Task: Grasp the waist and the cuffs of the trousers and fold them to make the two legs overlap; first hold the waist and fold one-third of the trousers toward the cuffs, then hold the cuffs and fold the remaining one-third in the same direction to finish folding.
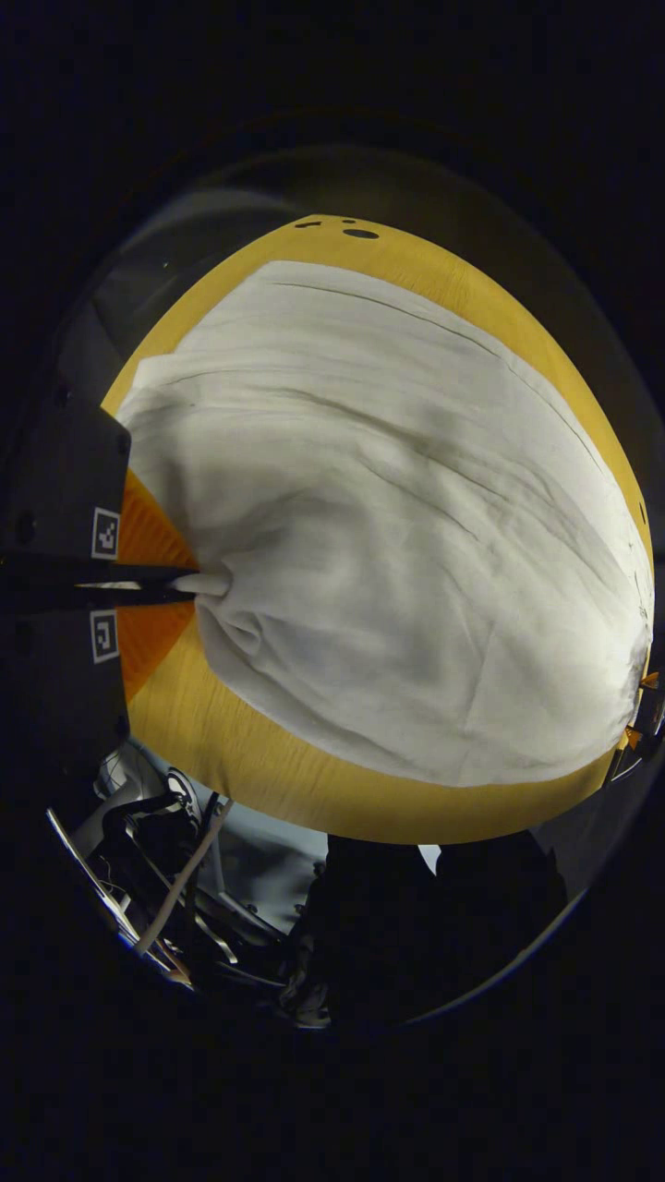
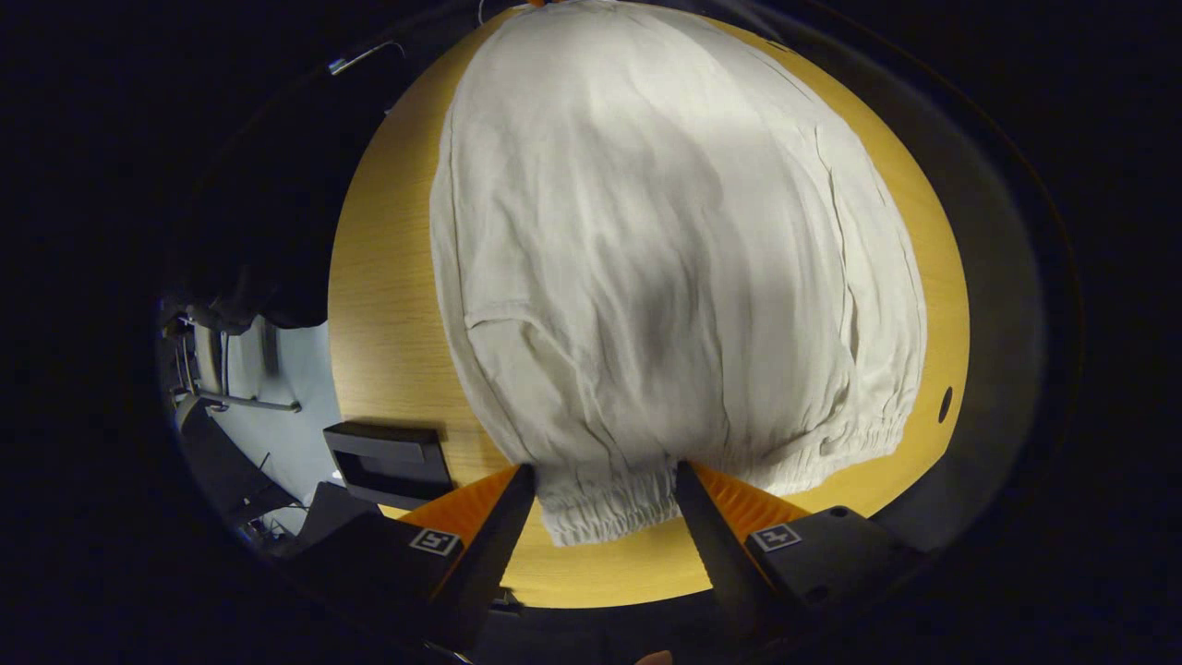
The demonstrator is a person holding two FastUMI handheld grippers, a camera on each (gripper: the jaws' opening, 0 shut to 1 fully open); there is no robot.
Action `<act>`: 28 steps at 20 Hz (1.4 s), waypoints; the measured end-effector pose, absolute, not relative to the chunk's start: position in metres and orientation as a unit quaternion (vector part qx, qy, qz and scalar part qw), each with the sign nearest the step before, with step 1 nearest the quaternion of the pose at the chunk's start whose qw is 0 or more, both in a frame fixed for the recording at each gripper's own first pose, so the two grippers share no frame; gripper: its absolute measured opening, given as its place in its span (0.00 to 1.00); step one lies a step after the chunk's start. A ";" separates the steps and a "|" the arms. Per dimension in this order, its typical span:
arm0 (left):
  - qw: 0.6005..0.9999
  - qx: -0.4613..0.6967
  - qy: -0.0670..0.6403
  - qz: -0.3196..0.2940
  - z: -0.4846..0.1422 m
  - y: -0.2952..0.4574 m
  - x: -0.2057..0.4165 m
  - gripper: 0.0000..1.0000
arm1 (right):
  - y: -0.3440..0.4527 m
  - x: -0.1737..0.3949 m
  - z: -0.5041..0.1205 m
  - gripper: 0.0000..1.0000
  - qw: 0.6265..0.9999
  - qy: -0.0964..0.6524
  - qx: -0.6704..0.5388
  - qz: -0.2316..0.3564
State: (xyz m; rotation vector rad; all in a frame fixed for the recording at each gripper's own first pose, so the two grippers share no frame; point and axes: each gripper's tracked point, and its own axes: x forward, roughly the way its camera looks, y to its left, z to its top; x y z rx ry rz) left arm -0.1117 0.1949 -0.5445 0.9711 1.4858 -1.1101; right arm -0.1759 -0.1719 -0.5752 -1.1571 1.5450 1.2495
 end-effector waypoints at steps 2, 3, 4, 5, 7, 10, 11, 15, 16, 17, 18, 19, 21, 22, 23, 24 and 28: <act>0.501 0.397 0.618 -0.458 -0.542 0.196 -0.112 0.06 | -0.172 -0.174 -0.575 0.98 0.416 0.616 -0.453 0.492; 0.501 0.396 0.619 -0.458 -0.542 0.198 -0.113 0.06 | -0.170 -0.169 -0.579 0.96 0.428 0.617 -0.449 0.484; 0.501 0.397 0.618 -0.457 -0.542 0.197 -0.113 0.06 | -0.166 -0.157 -0.580 0.92 0.450 0.614 -0.450 0.468; 0.502 0.397 0.618 -0.456 -0.542 0.198 -0.113 0.06 | -0.165 -0.141 -0.583 0.55 0.472 0.604 -0.462 0.447; 0.505 0.398 0.618 -0.453 -0.541 0.199 -0.114 0.06 | -0.166 -0.143 -0.584 0.18 0.488 0.599 -0.464 0.434; 0.501 0.431 0.599 -0.452 -0.541 0.203 -0.109 0.06 | -0.161 -0.148 -0.578 0.16 0.492 0.600 -0.465 0.426; 0.503 0.448 0.587 -0.449 -0.541 0.205 -0.108 0.06 | -0.157 -0.146 -0.574 0.05 0.495 0.603 -0.458 0.425; 0.546 0.463 0.555 -0.424 -0.529 0.200 -0.091 0.06 | -0.151 -0.134 -0.550 0.15 0.532 0.603 -0.438 0.403; 0.565 0.457 0.548 -0.414 -0.523 0.195 -0.083 0.06 | -0.146 -0.130 -0.542 0.15 0.542 0.600 -0.434 0.396; 0.585 0.451 0.540 -0.404 -0.514 0.195 -0.075 0.06 | -0.141 -0.123 -0.532 0.15 0.554 0.597 -0.430 0.389; 0.605 0.441 0.533 -0.394 -0.505 0.193 -0.065 0.05 | -0.136 -0.116 -0.525 0.15 0.568 0.593 -0.425 0.380; 0.626 0.433 0.526 -0.380 -0.495 0.193 -0.055 0.06 | -0.132 -0.109 -0.516 0.15 0.582 0.592 -0.418 0.369; 0.662 0.417 0.514 -0.352 -0.486 0.193 -0.033 0.06 | -0.127 -0.089 -0.505 0.15 0.615 0.583 -0.406 0.343; 0.678 0.408 0.508 -0.339 -0.484 0.194 -0.020 0.06 | -0.125 -0.078 -0.500 0.15 0.630 0.580 -0.401 0.326; 0.690 0.402 0.504 -0.329 -0.485 0.200 -0.009 0.06 | -0.124 -0.072 -0.494 0.15 0.644 0.576 -0.397 0.309; 0.701 0.399 0.497 -0.319 -0.484 0.202 0.006 0.06 | -0.122 -0.063 -0.489 0.15 0.657 0.573 -0.393 0.293; 0.744 0.383 0.465 -0.287 -0.474 0.199 0.070 0.06 | -0.120 -0.034 -0.479 0.15 0.702 0.565 -0.370 0.226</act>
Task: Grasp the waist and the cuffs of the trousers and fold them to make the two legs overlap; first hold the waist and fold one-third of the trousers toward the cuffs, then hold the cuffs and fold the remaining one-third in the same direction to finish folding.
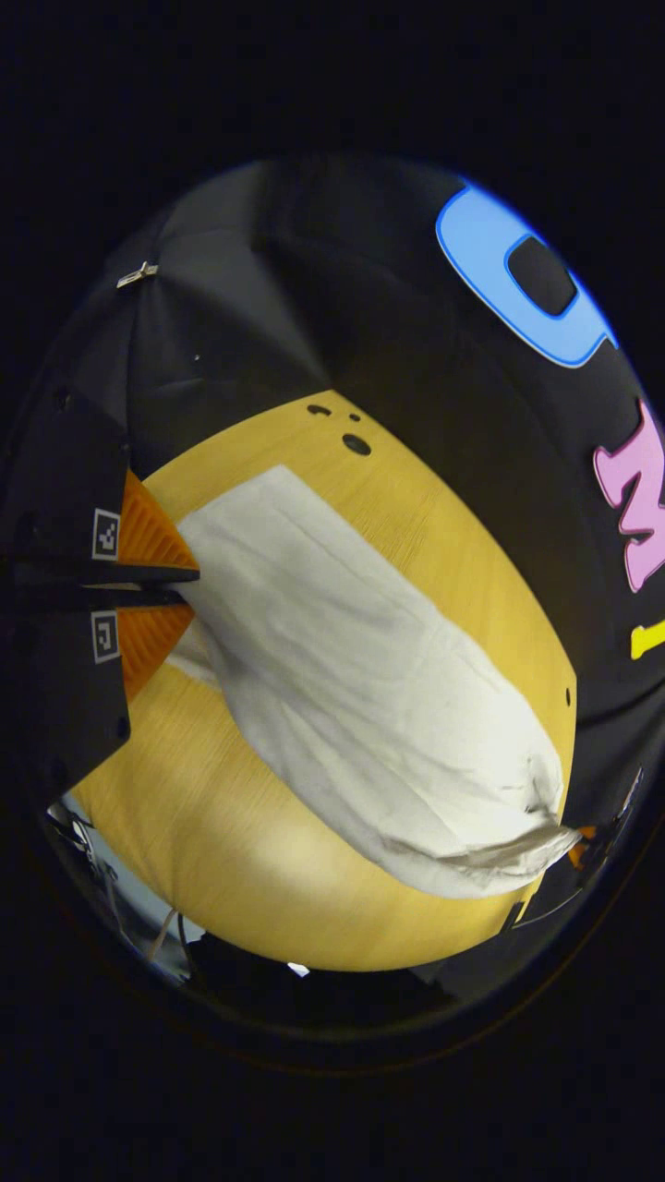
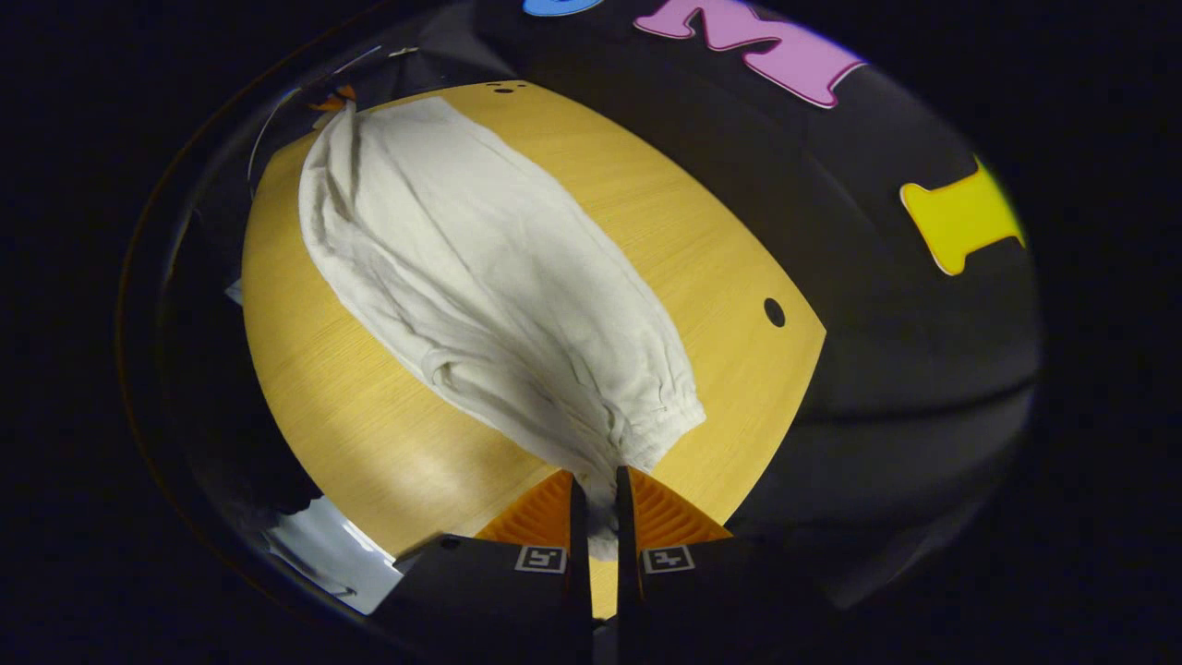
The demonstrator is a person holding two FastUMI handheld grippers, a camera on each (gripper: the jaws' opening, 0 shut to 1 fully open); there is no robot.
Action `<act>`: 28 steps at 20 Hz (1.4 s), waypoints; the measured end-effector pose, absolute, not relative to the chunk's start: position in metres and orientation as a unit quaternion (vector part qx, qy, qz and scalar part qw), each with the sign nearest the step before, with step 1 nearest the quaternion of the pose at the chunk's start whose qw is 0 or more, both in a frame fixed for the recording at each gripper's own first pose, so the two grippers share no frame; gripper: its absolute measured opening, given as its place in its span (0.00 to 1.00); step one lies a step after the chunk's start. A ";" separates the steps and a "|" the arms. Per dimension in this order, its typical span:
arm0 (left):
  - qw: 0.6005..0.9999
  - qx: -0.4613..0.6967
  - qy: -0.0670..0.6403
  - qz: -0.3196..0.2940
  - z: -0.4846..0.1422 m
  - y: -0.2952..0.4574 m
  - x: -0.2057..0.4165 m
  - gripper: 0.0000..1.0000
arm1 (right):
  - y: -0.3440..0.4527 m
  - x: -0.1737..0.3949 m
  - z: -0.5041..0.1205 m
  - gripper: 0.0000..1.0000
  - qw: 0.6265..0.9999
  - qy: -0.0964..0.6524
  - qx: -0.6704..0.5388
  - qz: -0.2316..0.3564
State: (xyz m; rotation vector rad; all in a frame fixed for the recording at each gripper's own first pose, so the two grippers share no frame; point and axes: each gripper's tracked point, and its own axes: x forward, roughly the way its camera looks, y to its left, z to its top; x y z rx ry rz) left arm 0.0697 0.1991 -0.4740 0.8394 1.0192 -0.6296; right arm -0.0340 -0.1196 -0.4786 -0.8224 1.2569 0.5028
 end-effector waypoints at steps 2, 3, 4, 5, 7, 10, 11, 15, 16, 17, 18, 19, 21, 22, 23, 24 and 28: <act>0.756 0.380 0.453 -0.281 -0.471 0.195 0.097 0.05 | -0.121 -0.020 -0.472 0.15 0.715 0.560 -0.369 0.197; 0.759 0.384 0.446 -0.279 -0.473 0.192 0.108 0.05 | -0.122 -0.016 -0.472 0.15 0.719 0.561 -0.367 0.184; 0.759 0.387 0.442 -0.278 -0.477 0.189 0.119 0.06 | -0.126 -0.012 -0.475 0.15 0.722 0.562 -0.364 0.170; 0.759 0.389 0.442 -0.276 -0.483 0.187 0.127 0.05 | -0.127 -0.009 -0.477 0.15 0.723 0.565 -0.362 0.161; 0.760 0.390 0.441 -0.275 -0.493 0.180 0.147 0.05 | -0.132 -0.005 -0.484 0.15 0.725 0.569 -0.359 0.143; 0.753 0.390 0.447 -0.284 -0.515 0.171 0.166 0.05 | -0.143 -0.003 -0.499 0.15 0.723 0.587 -0.346 0.112; 0.746 0.392 0.454 -0.289 -0.525 0.172 0.168 0.05 | -0.147 -0.004 -0.504 0.15 0.719 0.596 -0.342 0.103; 0.703 0.386 0.511 -0.308 -0.561 0.181 0.162 0.05 | -0.154 -0.005 -0.526 0.15 0.698 0.633 -0.323 0.087; 0.692 0.382 0.527 -0.312 -0.567 0.183 0.158 0.05 | -0.155 -0.003 -0.532 0.15 0.693 0.642 -0.316 0.083; 0.680 0.378 0.543 -0.316 -0.574 0.186 0.154 0.06 | -0.157 0.001 -0.541 0.15 0.690 0.650 -0.308 0.079; 0.672 0.376 0.554 -0.319 -0.579 0.188 0.152 0.05 | -0.159 0.004 -0.548 0.15 0.688 0.657 -0.299 0.073; 0.660 0.373 0.567 -0.321 -0.585 0.192 0.147 0.05 | -0.160 0.005 -0.554 0.15 0.683 0.668 -0.288 0.068; 0.646 0.370 0.585 -0.323 -0.595 0.194 0.143 0.05 | -0.163 0.014 -0.568 0.15 0.673 0.686 -0.272 0.057; 0.642 0.373 0.587 -0.323 -0.598 0.193 0.144 0.05 | -0.164 0.018 -0.574 0.15 0.668 0.693 -0.266 0.052; 0.641 0.377 0.582 -0.327 -0.600 0.192 0.148 0.06 | -0.167 0.020 -0.581 0.15 0.662 0.699 -0.265 0.049; 0.635 0.382 0.585 -0.329 -0.601 0.192 0.148 0.06 | -0.169 0.022 -0.587 0.15 0.653 0.705 -0.272 0.048; 0.608 0.407 0.592 -0.337 -0.602 0.197 0.147 0.08 | -0.175 0.025 -0.606 0.55 0.625 0.709 -0.318 0.068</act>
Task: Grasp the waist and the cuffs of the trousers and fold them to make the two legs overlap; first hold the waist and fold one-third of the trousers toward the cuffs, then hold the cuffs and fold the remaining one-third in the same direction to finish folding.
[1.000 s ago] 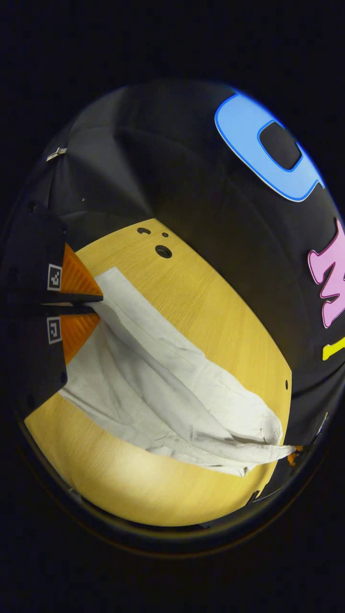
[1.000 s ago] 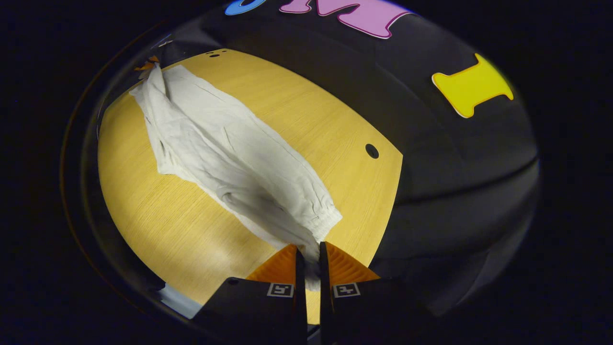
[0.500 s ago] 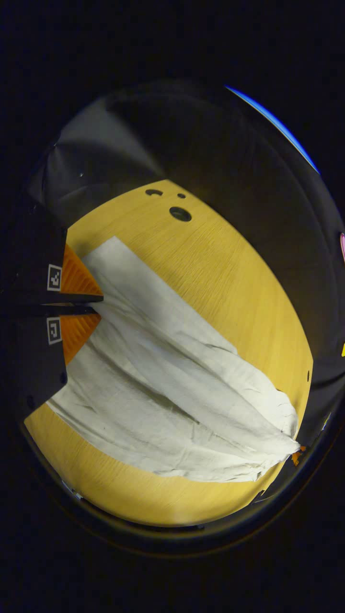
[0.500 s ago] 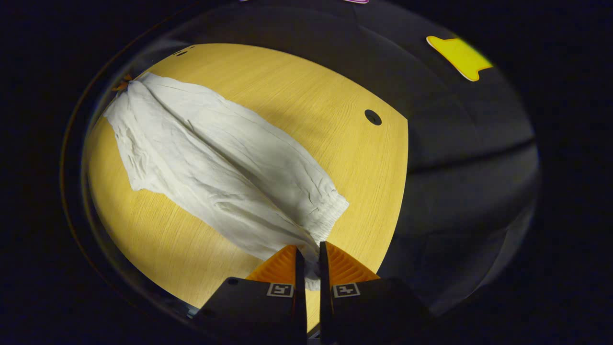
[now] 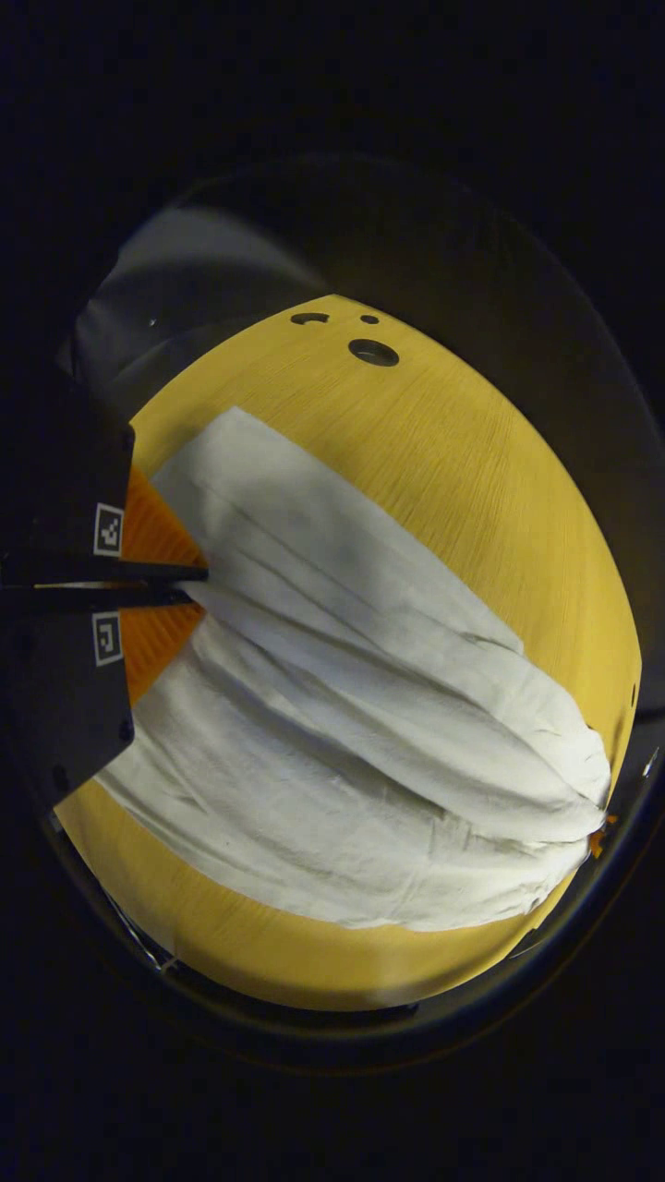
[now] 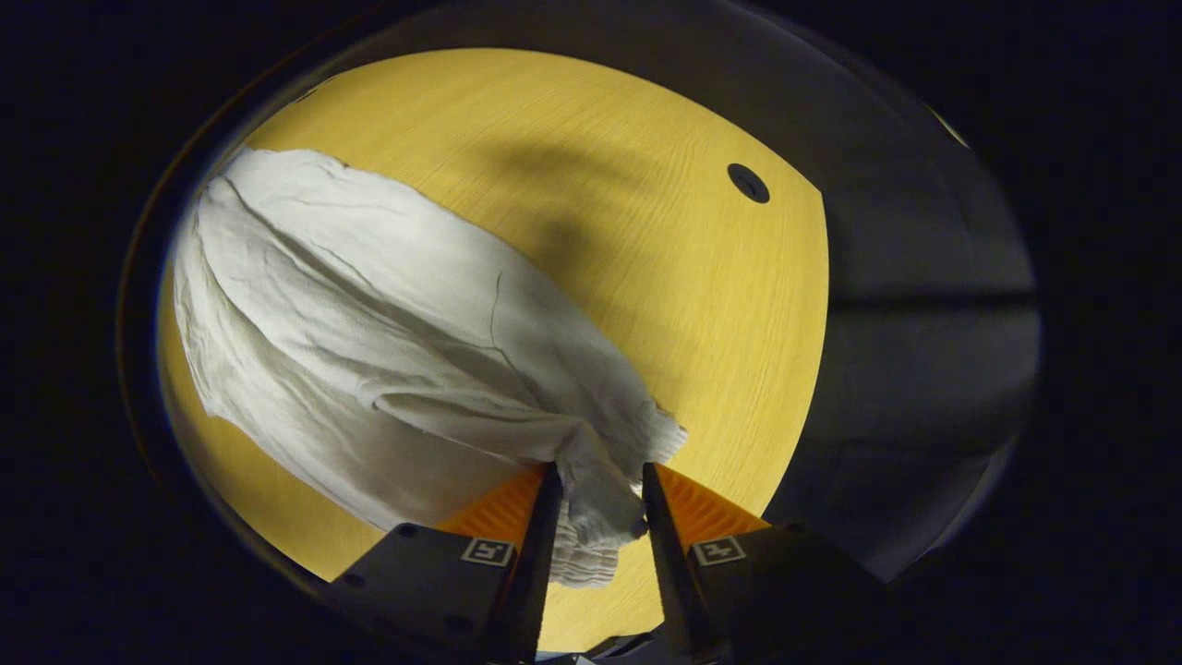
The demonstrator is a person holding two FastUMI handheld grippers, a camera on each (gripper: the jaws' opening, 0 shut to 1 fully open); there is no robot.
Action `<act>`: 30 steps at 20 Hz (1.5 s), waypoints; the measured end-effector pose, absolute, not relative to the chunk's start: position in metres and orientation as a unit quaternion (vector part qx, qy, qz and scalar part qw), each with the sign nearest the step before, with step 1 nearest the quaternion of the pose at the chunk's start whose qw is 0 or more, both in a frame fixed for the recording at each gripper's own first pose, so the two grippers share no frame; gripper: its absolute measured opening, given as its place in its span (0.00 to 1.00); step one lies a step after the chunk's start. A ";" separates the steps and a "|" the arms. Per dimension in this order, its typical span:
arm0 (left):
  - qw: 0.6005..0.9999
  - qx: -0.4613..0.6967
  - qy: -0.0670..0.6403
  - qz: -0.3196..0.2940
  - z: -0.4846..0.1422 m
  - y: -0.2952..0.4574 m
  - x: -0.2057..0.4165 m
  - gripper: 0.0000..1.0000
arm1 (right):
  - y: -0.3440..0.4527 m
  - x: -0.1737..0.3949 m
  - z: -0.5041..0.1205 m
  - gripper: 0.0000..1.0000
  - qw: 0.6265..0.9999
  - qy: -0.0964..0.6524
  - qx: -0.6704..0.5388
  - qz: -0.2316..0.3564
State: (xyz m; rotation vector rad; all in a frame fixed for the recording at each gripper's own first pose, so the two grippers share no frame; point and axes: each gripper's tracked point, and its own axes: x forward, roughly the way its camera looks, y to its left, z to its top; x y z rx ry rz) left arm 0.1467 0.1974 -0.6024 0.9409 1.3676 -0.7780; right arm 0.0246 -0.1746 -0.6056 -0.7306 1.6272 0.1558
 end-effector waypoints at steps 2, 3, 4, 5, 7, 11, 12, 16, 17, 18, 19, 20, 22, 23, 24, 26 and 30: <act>0.616 0.422 0.581 -0.323 -0.600 0.202 0.156 0.24 | -0.178 0.027 -0.603 0.64 0.620 0.709 -0.328 0.075; 0.622 0.429 0.574 -0.316 -0.597 0.205 0.160 0.43 | -0.181 0.030 -0.600 0.59 0.623 0.706 -0.328 0.071; 0.626 0.434 0.570 -0.308 -0.596 0.207 0.163 0.52 | -0.182 0.031 -0.597 0.57 0.631 0.703 -0.320 0.066; 0.627 0.435 0.571 -0.302 -0.593 0.210 0.163 0.75 | -0.184 0.032 -0.592 0.67 0.640 0.701 -0.309 0.061; 0.629 0.431 0.576 -0.294 -0.591 0.212 0.160 0.89 | -0.184 0.030 -0.583 0.89 0.669 0.691 -0.269 0.048; 0.652 0.409 0.573 -0.281 -0.573 0.217 0.149 0.97 | -0.186 0.027 -0.555 0.98 0.735 0.654 -0.179 -0.010; 0.663 0.408 0.563 -0.276 -0.566 0.216 0.151 0.96 | -0.186 0.028 -0.547 0.98 0.756 0.637 -0.148 -0.031; 0.698 0.402 0.538 -0.249 -0.539 0.221 0.151 0.95 | -0.192 0.018 -0.519 0.98 0.801 0.584 -0.041 -0.125; 0.706 0.395 0.537 -0.239 -0.533 0.225 0.148 0.96 | -0.195 0.011 -0.516 0.98 0.806 0.573 -0.025 -0.147; 0.715 0.385 0.537 -0.227 -0.528 0.226 0.145 0.95 | -0.193 0.004 -0.516 0.98 0.810 0.563 -0.001 -0.166; 0.726 0.372 0.537 -0.214 -0.522 0.228 0.140 0.95 | -0.192 -0.005 -0.516 0.99 0.813 0.551 0.026 -0.187; 0.737 0.357 0.537 -0.201 -0.519 0.227 0.136 0.95 | -0.190 -0.014 -0.517 0.99 0.813 0.542 0.052 -0.204; 0.761 0.321 0.537 -0.173 -0.506 0.225 0.124 0.95 | -0.192 -0.031 -0.526 0.99 0.811 0.527 0.094 -0.238; 0.772 0.299 0.537 -0.162 -0.503 0.223 0.117 0.95 | -0.190 -0.039 -0.531 0.99 0.808 0.522 0.118 -0.248; 0.779 0.275 0.542 -0.153 -0.501 0.219 0.108 0.95 | -0.186 -0.042 -0.538 0.99 0.805 0.517 0.144 -0.252; 0.786 0.233 0.555 -0.139 -0.495 0.212 0.090 0.95 | -0.184 -0.046 -0.550 0.99 0.801 0.510 0.174 -0.261; 0.799 0.153 0.571 -0.110 -0.489 0.203 0.066 0.96 | -0.169 -0.033 -0.566 0.99 0.801 0.483 0.220 -0.277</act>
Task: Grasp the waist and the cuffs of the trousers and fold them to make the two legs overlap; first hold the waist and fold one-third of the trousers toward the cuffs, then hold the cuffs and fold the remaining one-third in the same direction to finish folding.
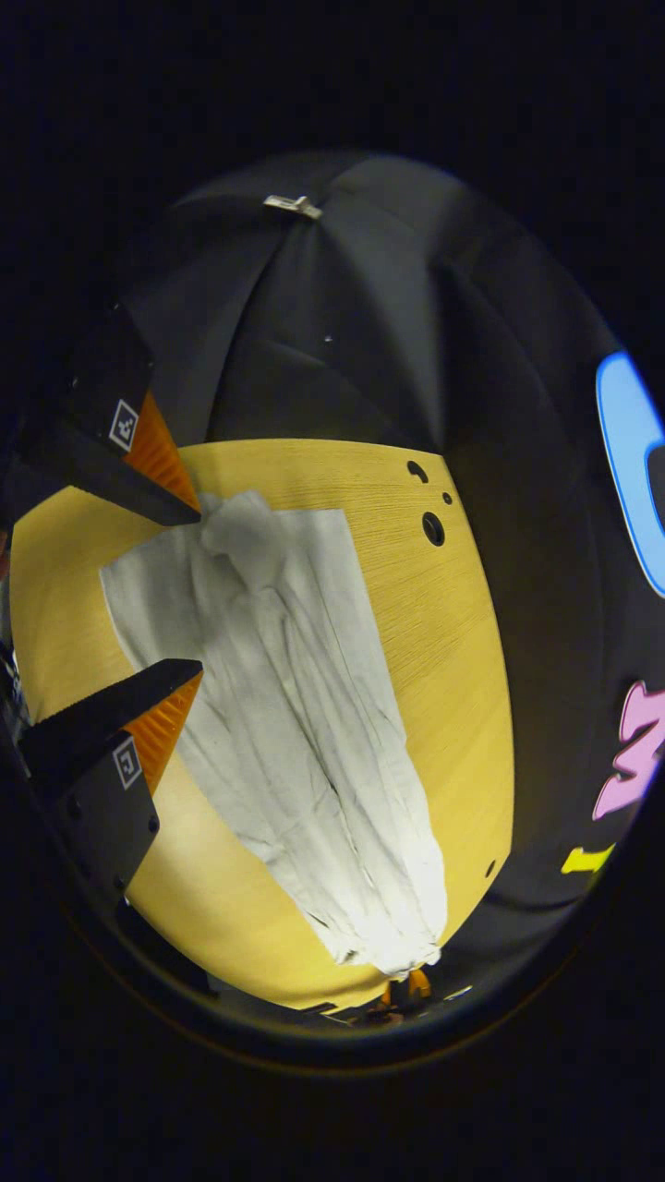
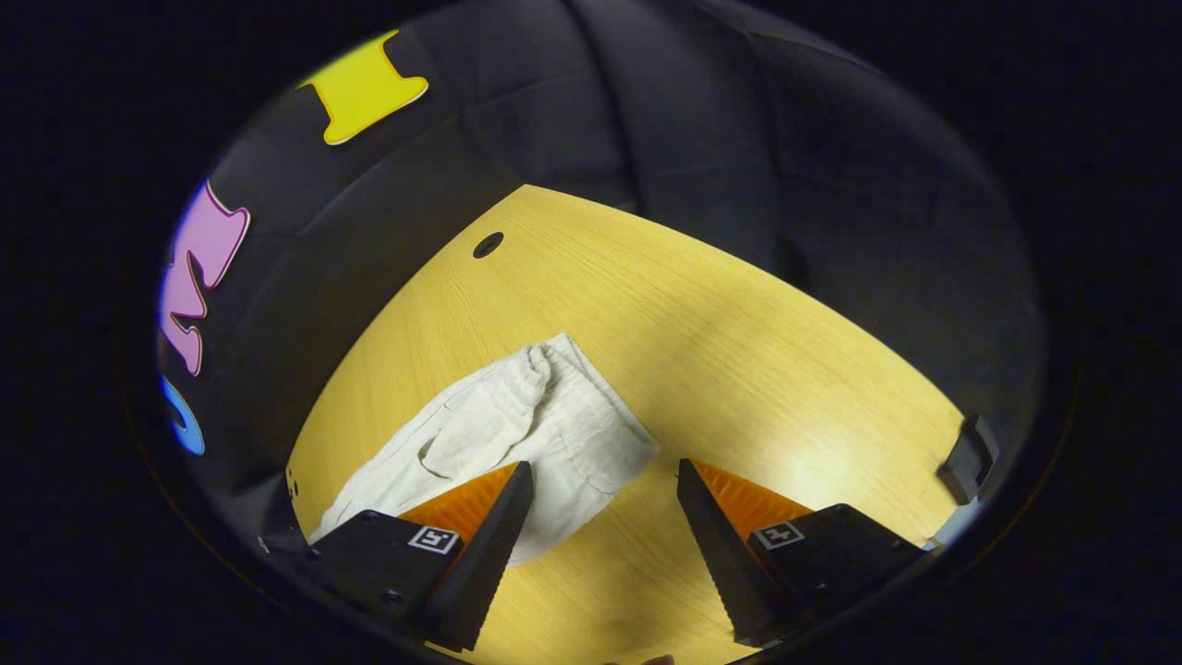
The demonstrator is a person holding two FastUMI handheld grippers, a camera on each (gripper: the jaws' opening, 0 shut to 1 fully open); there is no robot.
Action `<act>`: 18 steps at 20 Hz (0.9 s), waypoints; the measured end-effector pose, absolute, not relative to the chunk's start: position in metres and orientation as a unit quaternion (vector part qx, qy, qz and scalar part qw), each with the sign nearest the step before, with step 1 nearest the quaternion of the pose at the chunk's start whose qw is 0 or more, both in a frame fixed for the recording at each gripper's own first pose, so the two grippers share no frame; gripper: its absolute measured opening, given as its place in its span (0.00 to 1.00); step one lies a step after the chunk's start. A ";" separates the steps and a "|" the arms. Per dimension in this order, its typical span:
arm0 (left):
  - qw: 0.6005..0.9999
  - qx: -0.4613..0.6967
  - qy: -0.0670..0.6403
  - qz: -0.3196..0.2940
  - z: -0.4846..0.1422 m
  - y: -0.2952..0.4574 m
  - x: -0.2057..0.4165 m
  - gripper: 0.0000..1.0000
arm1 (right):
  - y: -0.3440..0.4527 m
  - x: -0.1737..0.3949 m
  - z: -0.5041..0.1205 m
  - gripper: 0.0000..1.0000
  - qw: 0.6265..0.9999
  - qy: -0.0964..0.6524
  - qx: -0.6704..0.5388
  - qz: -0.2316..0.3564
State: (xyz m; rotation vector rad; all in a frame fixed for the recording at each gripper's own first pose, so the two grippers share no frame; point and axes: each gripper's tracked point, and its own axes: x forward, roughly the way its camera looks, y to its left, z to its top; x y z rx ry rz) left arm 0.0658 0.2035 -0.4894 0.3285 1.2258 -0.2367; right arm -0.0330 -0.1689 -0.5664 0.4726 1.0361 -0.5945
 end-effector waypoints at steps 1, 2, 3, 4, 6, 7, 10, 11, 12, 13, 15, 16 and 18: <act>0.804 0.133 0.570 -0.106 -0.487 0.200 0.063 0.96 | -0.165 -0.027 -0.571 0.99 0.800 0.476 0.231 -0.282; 0.810 0.110 0.567 -0.102 -0.485 0.192 0.058 0.96 | -0.164 -0.023 -0.575 0.99 0.799 0.473 0.229 -0.293; 0.815 0.088 0.565 -0.100 -0.482 0.183 0.056 0.96 | -0.166 -0.023 -0.579 0.99 0.797 0.471 0.223 -0.305; 0.820 0.062 0.560 -0.101 -0.478 0.174 0.052 0.96 | -0.168 -0.023 -0.580 0.99 0.794 0.470 0.219 -0.318; 0.829 0.003 0.551 -0.097 -0.472 0.155 0.050 0.96 | -0.173 -0.020 -0.580 0.98 0.786 0.462 0.220 -0.348; 0.831 -0.031 0.547 -0.090 -0.471 0.151 0.047 0.96 | -0.177 -0.020 -0.581 0.98 0.779 0.462 0.220 -0.363; 0.830 -0.112 0.543 -0.059 -0.466 0.147 0.039 0.95 | -0.187 -0.027 -0.590 0.72 0.764 0.472 0.203 -0.389; 0.827 -0.132 0.544 -0.046 -0.468 0.148 0.034 0.95 | -0.180 -0.027 -0.591 0.47 0.762 0.480 0.215 -0.377; 0.825 -0.152 0.543 -0.034 -0.469 0.149 0.032 0.95 | -0.180 -0.025 -0.585 0.31 0.768 0.465 0.221 -0.380; 0.821 -0.174 0.543 -0.020 -0.472 0.151 0.029 0.95 | -0.181 -0.024 -0.590 0.14 0.765 0.460 0.239 -0.381; 0.806 -0.219 0.549 0.005 -0.483 0.152 0.022 0.95 | -0.182 -0.025 -0.589 0.19 0.767 0.444 0.258 -0.383; 0.795 -0.245 0.554 0.018 -0.488 0.151 0.018 0.95 | -0.183 -0.024 -0.588 0.18 0.769 0.442 0.257 -0.383; 0.770 -0.299 0.561 0.051 -0.496 0.150 0.015 0.95 | -0.183 -0.025 -0.587 0.18 0.768 0.447 0.251 -0.383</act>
